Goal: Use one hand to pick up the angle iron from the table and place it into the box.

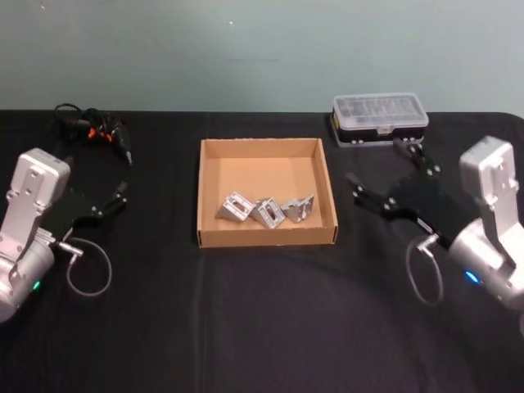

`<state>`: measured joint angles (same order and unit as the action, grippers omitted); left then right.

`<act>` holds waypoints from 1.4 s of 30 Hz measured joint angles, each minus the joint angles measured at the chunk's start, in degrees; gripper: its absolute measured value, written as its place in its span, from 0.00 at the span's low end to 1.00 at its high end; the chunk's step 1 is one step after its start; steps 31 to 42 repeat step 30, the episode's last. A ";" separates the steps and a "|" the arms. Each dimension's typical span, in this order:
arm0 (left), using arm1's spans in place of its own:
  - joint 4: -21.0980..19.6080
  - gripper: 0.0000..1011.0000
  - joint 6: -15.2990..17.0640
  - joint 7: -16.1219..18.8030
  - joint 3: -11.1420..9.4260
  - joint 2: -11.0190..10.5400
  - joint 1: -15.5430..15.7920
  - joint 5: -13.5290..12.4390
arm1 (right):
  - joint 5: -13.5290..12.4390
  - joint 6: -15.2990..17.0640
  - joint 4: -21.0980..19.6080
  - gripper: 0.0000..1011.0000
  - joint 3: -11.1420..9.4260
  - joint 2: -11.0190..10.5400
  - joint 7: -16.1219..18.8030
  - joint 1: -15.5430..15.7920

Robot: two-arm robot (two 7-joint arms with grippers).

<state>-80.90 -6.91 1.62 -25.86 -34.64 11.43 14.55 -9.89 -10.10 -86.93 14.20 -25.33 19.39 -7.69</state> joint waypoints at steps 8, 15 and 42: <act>0.00 1.00 0.00 0.00 0.00 0.00 0.00 0.00 | 0.11 -2.67 3.01 0.99 -2.30 -0.92 1.09 2.19; 0.00 1.00 0.00 0.00 0.00 0.00 0.00 0.00 | 0.32 -4.15 4.18 0.99 -2.81 -2.19 4.06 3.20; 0.00 1.00 0.00 0.00 0.00 0.00 0.00 0.00 | 0.47 -4.61 4.38 0.99 -2.62 -2.42 4.82 3.24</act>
